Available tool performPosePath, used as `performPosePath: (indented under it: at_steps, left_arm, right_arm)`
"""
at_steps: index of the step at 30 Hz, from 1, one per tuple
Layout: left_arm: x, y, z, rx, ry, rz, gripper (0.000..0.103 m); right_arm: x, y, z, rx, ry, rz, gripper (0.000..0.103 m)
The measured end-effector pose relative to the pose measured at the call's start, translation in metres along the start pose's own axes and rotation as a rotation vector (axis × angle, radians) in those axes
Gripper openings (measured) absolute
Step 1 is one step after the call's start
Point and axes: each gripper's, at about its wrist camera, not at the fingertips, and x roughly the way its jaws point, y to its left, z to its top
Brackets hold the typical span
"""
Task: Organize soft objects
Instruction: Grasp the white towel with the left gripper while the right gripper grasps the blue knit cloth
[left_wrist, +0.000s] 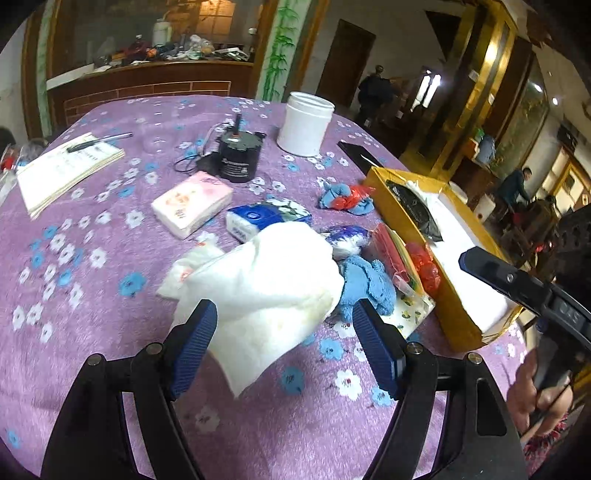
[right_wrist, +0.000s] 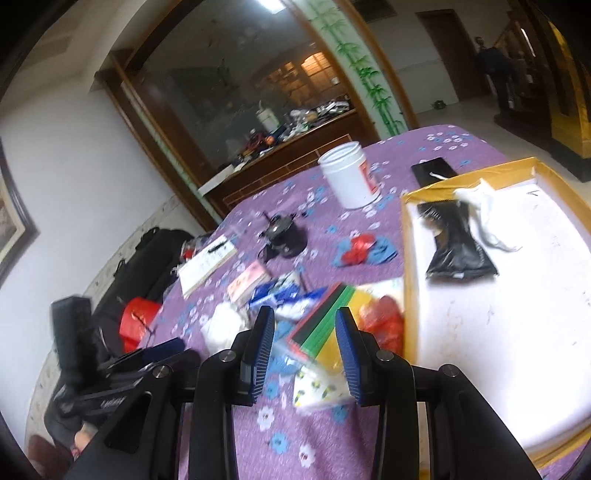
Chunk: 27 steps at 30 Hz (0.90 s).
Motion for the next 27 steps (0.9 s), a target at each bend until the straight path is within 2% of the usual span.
performPosePath:
  at_steps: [2, 3, 4, 5, 8, 11, 15, 17, 22, 25, 27]
  left_arm:
    - [0.010, -0.004, -0.002, 0.034, -0.013, 0.035, 0.075]
    - [0.017, -0.007, -0.001, 0.046, -0.017, 0.060, 0.066]
    - [0.020, -0.005, -0.002, 0.053, -0.015, 0.081, 0.038]
    - [0.025, -0.001, -0.002, 0.051, -0.001, 0.094, 0.027]
    - [0.019, 0.013, -0.006, 0.008, -0.004, 0.044, 0.012]
    - [-0.001, 0.024, -0.009, -0.030, -0.016, -0.046, 0.010]
    - [-0.030, 0.042, -0.022, -0.049, -0.026, -0.117, 0.010]
    - [-0.037, 0.052, -0.030, -0.069, -0.021, -0.129, 0.011]
    - [-0.038, 0.066, -0.045, -0.103, -0.009, -0.122, 0.011]
    - [-0.035, 0.070, -0.046, -0.114, -0.006, -0.127, 0.011]
    - [-0.035, 0.070, -0.046, -0.108, -0.009, -0.129, 0.011]
  right_arm:
    - [0.003, 0.004, -0.005, -0.014, 0.016, 0.002, 0.037]
    - [0.006, 0.006, -0.006, -0.018, 0.024, 0.007, 0.037]
    - [0.008, 0.007, -0.008, -0.025, 0.030, 0.013, 0.037]
    - [0.008, 0.009, -0.009, -0.030, 0.033, 0.014, 0.037]
    - [0.010, 0.016, -0.011, -0.070, 0.047, 0.023, 0.038]
    - [0.015, 0.028, -0.015, -0.130, 0.067, 0.033, 0.041]
    - [0.028, 0.054, -0.022, -0.268, 0.110, 0.011, 0.042]
    - [0.036, 0.066, -0.025, -0.334, 0.135, -0.011, 0.048]
    - [0.066, 0.093, -0.034, -0.522, 0.182, -0.137, 0.064]
    - [0.087, 0.096, -0.040, -0.588, 0.214, -0.228, 0.064]
    - [0.099, 0.092, -0.044, -0.619, 0.227, -0.313, 0.058]
